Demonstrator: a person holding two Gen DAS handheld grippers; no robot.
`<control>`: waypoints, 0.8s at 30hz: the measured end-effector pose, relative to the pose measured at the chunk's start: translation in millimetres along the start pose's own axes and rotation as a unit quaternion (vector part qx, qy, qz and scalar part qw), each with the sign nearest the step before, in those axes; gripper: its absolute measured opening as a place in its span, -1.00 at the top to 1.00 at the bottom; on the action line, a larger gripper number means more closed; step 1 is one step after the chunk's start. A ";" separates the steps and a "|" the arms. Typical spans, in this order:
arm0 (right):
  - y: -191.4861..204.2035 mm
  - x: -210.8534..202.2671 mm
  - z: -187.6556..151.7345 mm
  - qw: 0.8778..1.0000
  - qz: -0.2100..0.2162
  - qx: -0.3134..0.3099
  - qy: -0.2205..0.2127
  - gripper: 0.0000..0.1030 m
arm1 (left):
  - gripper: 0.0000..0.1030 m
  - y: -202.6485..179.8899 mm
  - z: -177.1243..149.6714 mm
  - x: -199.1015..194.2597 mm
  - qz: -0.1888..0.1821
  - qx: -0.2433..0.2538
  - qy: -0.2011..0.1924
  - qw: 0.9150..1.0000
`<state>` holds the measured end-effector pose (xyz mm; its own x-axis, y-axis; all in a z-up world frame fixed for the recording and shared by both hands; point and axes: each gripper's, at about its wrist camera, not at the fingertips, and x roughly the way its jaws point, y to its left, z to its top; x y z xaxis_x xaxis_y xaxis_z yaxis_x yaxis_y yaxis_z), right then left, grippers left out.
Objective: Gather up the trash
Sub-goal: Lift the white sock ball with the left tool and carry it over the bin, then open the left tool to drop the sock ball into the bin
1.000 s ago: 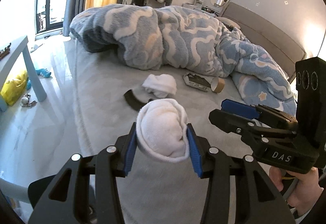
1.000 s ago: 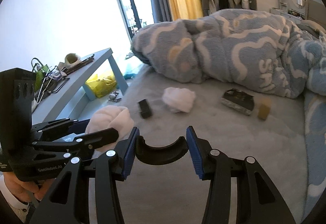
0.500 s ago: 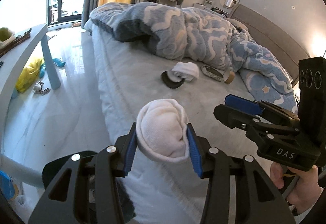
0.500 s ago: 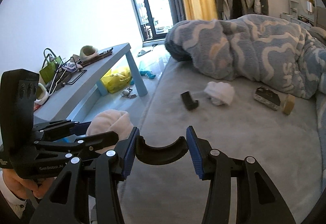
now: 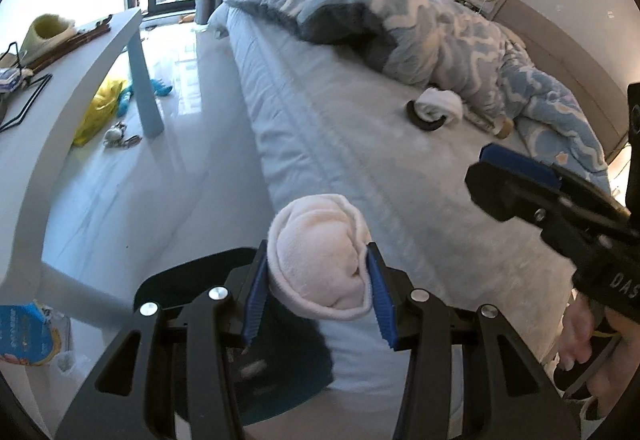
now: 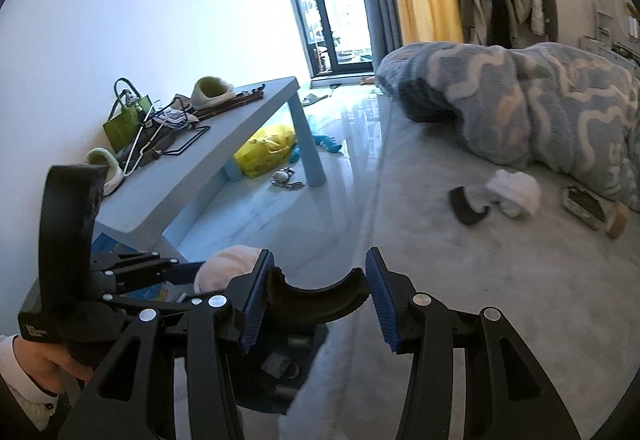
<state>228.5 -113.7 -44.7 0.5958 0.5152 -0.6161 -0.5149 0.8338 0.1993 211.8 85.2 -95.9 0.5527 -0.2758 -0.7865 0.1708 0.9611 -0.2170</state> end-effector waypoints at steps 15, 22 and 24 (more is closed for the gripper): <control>58.7 39.5 4.4 0.999 0.028 -0.030 0.019 0.06 | 0.02 65.9 -34.7 18.2 0.027 -0.030 0.099 0.994; 69.9 59.6 2.8 0.998 0.028 -0.033 0.034 0.06 | -0.30 88.3 -44.8 16.9 0.031 -0.046 0.118 0.991; 72.8 65.1 0.9 0.998 0.028 -0.034 0.041 0.06 | -0.32 92.4 -46.3 13.9 0.038 -0.045 0.117 0.991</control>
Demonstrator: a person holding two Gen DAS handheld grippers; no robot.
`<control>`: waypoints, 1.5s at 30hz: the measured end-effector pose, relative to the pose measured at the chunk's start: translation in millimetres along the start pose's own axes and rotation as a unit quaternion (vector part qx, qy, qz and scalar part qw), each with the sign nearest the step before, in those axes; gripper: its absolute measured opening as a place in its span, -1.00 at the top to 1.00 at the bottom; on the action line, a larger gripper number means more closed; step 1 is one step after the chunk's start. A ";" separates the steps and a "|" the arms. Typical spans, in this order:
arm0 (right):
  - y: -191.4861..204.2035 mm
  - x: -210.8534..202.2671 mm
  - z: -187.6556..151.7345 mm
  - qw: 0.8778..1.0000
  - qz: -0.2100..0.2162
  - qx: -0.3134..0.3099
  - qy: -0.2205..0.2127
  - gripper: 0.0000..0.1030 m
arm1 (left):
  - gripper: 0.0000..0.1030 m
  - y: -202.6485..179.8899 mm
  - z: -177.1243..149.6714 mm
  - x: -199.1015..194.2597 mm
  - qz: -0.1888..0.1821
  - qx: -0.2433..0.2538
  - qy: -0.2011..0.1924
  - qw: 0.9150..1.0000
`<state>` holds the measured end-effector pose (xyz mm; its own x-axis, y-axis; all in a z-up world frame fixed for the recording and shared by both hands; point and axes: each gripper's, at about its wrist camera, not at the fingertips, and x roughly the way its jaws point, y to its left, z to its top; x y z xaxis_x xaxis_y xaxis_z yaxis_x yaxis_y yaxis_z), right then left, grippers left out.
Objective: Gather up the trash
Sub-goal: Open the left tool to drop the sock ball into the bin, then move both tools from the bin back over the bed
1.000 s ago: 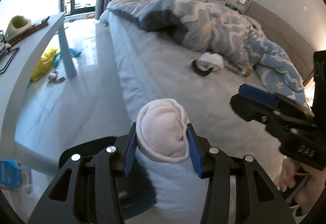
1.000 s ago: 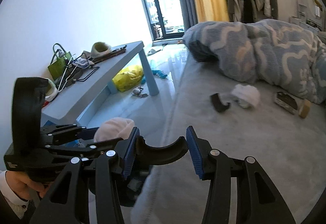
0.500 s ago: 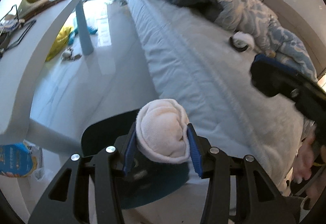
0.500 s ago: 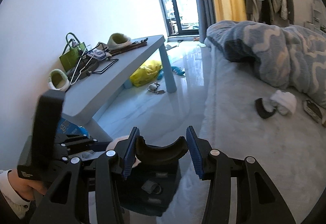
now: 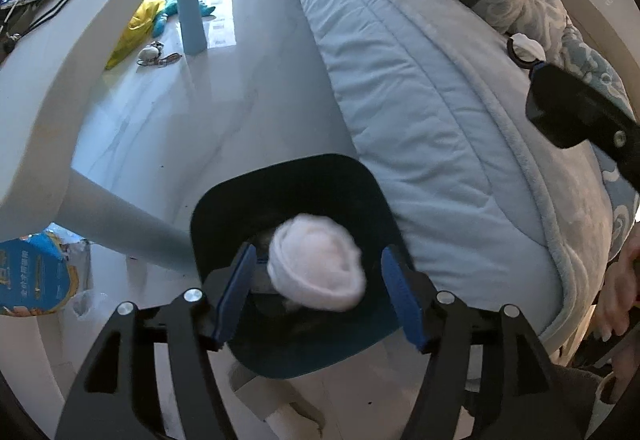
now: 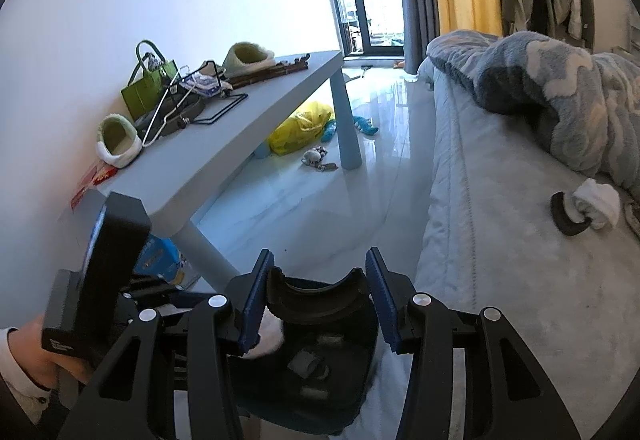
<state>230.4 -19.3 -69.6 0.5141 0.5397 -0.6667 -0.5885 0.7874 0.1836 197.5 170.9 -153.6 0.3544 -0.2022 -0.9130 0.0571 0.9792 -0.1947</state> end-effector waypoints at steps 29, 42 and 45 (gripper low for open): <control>15.7 82.7 -37.0 0.993 -0.009 -0.016 0.113 0.06 | -0.04 23.8 14.0 -83.2 -0.030 -0.031 -0.171 0.984; 25.5 108.8 -53.2 0.987 -0.029 -0.041 0.149 0.04 | 0.10 13.4 19.2 -114.8 -0.050 -0.021 -0.230 0.972; 27.4 111.5 -54.0 0.986 -0.035 -0.047 0.154 -0.10 | 0.10 9.0 19.4 -118.7 -0.049 -0.014 -0.239 0.970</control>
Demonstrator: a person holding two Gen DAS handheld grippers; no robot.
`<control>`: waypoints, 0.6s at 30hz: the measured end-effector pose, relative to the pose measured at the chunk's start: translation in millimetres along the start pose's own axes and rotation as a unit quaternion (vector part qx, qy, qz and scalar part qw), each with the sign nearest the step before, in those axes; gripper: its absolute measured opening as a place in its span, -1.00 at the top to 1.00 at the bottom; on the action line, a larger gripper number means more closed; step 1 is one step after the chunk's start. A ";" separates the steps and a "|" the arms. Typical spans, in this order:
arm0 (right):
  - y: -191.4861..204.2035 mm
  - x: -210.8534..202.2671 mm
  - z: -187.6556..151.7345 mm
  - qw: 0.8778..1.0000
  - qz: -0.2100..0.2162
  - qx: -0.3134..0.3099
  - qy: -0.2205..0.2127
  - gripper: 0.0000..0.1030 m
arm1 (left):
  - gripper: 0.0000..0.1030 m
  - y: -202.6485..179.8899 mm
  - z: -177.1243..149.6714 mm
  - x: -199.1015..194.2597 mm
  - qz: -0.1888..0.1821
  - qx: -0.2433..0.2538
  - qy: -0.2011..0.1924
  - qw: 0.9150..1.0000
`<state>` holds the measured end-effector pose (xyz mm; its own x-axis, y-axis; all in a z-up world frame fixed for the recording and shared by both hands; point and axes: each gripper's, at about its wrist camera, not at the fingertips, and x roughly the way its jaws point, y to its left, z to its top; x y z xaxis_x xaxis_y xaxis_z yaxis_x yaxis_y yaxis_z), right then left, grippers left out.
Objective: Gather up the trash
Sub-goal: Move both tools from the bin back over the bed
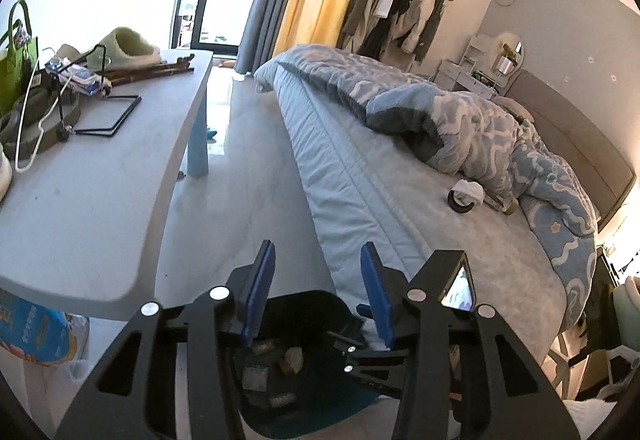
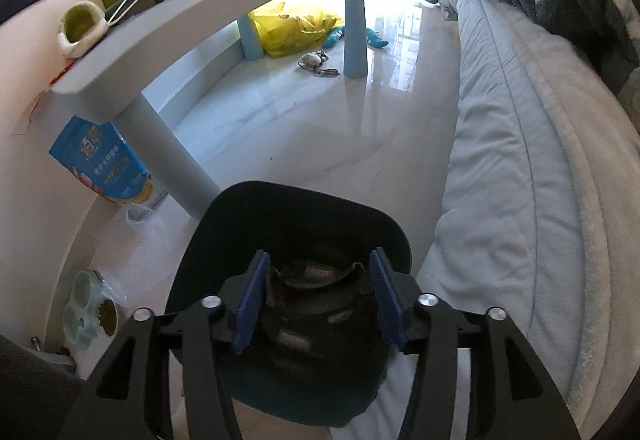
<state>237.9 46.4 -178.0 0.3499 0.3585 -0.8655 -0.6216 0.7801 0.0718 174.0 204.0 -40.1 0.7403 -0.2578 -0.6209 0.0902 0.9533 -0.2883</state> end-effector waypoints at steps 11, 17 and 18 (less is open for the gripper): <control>-8.5 -18.7 3.0 1.000 0.006 0.011 -0.018 -0.14 | 0.10 -11.5 4.6 -5.1 -0.013 0.003 -0.018 1.000; -14.1 -36.7 4.5 0.999 0.010 0.014 -0.039 -0.14 | 0.10 -18.6 8.5 -9.3 -0.016 0.007 -0.034 0.999; -16.1 -39.7 4.3 0.999 0.010 0.015 -0.042 -0.14 | 0.10 -20.1 9.2 -8.9 -0.017 0.008 -0.034 0.999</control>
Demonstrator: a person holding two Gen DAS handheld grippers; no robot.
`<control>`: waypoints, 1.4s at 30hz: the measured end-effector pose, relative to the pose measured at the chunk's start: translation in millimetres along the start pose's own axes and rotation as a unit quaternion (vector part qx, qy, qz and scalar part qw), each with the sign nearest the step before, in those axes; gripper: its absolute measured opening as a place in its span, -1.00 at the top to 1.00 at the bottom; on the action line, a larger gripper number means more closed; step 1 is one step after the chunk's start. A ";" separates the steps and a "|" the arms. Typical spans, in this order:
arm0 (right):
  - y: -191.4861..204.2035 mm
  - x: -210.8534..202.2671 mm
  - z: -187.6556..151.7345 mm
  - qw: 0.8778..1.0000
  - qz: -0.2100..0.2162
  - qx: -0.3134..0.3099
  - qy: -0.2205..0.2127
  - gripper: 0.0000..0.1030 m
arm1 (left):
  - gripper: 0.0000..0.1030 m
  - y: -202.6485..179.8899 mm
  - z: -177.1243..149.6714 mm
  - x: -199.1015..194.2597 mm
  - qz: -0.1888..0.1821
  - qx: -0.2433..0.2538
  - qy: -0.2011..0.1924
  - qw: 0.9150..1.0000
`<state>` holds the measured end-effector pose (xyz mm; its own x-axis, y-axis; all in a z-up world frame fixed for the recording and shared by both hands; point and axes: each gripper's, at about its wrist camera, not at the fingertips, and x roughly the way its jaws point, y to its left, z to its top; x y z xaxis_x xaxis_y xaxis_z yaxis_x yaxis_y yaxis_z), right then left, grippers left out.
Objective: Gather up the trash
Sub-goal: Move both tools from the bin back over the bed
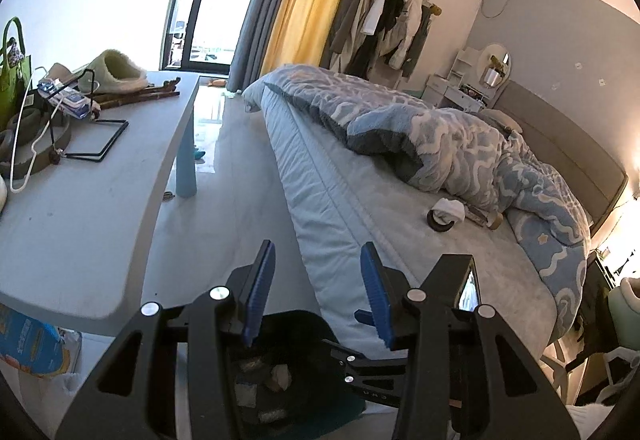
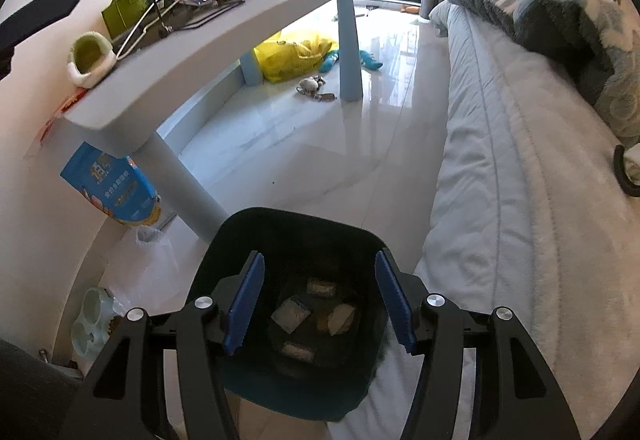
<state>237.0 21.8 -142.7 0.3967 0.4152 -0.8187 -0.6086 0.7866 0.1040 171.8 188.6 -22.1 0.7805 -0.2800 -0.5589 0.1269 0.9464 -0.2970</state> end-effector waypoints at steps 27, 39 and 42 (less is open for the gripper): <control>-98.9 -86.5 -15.1 0.992 -0.042 0.076 -0.096 -0.29 | -0.28 -80.4 3.2 42.5 -0.017 0.047 0.008 0.999; -141.7 -110.4 -24.7 0.986 -0.055 0.104 -0.116 -0.35 | -0.38 -110.3 0.2 67.9 -0.030 0.069 0.026 0.997; -153.0 -115.7 -25.7 0.985 -0.064 0.109 -0.119 -0.36 | -0.51 -117.0 2.0 72.0 -0.033 0.071 0.021 0.997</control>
<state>266.6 -158.3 -78.4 0.6260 0.3813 -0.6802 -0.3914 0.9081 0.1488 214.3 58.0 -26.0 0.7411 -0.3467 -0.5750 0.2649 0.9379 -0.2241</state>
